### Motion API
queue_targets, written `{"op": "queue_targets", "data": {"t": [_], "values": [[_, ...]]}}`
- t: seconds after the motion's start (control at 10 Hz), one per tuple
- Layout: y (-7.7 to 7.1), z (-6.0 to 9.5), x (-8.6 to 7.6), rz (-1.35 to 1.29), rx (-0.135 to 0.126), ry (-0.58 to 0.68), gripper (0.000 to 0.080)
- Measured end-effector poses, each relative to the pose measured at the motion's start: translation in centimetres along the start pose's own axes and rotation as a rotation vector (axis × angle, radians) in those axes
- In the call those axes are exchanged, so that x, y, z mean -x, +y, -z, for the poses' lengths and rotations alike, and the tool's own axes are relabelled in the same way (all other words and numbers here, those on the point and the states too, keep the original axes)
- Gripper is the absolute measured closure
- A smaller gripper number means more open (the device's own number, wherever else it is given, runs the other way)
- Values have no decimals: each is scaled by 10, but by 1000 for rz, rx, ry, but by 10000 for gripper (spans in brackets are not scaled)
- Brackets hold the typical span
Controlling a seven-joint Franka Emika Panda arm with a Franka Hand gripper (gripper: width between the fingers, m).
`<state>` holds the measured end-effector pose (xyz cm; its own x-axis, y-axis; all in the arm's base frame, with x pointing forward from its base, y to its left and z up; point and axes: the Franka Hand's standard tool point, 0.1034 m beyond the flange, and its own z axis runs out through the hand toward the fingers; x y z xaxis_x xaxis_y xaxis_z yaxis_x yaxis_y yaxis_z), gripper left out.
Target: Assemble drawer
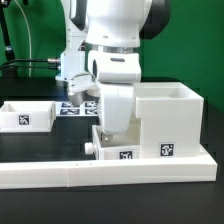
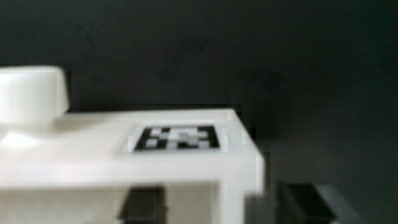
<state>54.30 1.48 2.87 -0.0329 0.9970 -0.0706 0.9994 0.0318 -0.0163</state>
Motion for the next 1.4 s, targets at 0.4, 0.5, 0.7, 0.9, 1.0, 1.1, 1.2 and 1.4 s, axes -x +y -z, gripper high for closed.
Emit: {"op": "queue_targets", "data": {"t": [0.4, 0.5, 0.7, 0.9, 1.0, 1.1, 1.2, 1.4], "values": [[1, 40, 14, -12, -47, -19, 184], [3, 53, 23, -4, -44, -22, 157], [3, 53, 46, 33, -42, -23, 152], [-3, 41, 57, 42, -59, -15, 150], [-4, 41, 61, 40, -60, -13, 150], [-4, 40, 64, 41, -61, -12, 150], [-5, 38, 69, 51, -64, -4, 150], [-3, 24, 78, 63, -82, 78, 150]]}}
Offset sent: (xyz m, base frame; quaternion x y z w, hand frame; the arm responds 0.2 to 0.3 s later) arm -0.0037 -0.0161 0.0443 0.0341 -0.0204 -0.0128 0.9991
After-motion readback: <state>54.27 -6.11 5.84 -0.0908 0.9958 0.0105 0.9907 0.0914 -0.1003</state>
